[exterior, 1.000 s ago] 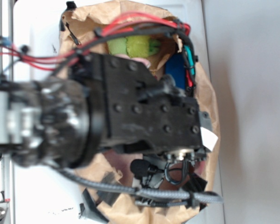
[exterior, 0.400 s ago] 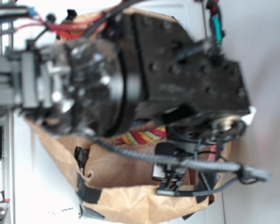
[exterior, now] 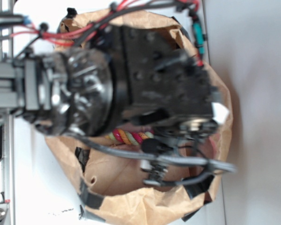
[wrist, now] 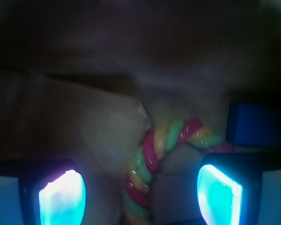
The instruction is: Grab the multicolored rope.
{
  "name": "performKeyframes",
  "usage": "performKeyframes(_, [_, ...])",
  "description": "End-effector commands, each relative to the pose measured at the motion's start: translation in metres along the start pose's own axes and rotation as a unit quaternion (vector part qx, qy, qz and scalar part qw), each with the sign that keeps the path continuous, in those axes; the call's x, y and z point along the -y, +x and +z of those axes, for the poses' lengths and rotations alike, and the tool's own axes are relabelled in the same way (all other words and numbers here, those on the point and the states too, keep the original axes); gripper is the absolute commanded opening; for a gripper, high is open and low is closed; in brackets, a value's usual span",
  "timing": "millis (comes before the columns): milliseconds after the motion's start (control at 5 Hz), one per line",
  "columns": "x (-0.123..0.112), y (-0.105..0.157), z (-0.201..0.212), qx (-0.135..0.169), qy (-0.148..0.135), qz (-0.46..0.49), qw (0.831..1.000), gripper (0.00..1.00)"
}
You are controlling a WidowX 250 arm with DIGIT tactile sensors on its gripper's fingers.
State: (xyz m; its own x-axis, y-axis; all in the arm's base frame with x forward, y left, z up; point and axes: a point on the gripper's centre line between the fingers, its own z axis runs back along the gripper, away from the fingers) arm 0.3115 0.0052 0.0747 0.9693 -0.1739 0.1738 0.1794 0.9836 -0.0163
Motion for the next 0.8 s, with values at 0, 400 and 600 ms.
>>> performKeyframes(0, [-0.002,-0.015,0.008,0.056,0.062,-0.008,0.996,1.0])
performKeyframes(400, [0.004,-0.006,0.004,0.041,0.059,-0.001,0.997,1.0])
performKeyframes(600, [0.011,-0.007,0.012,0.036,0.031,-0.004,0.999,1.0])
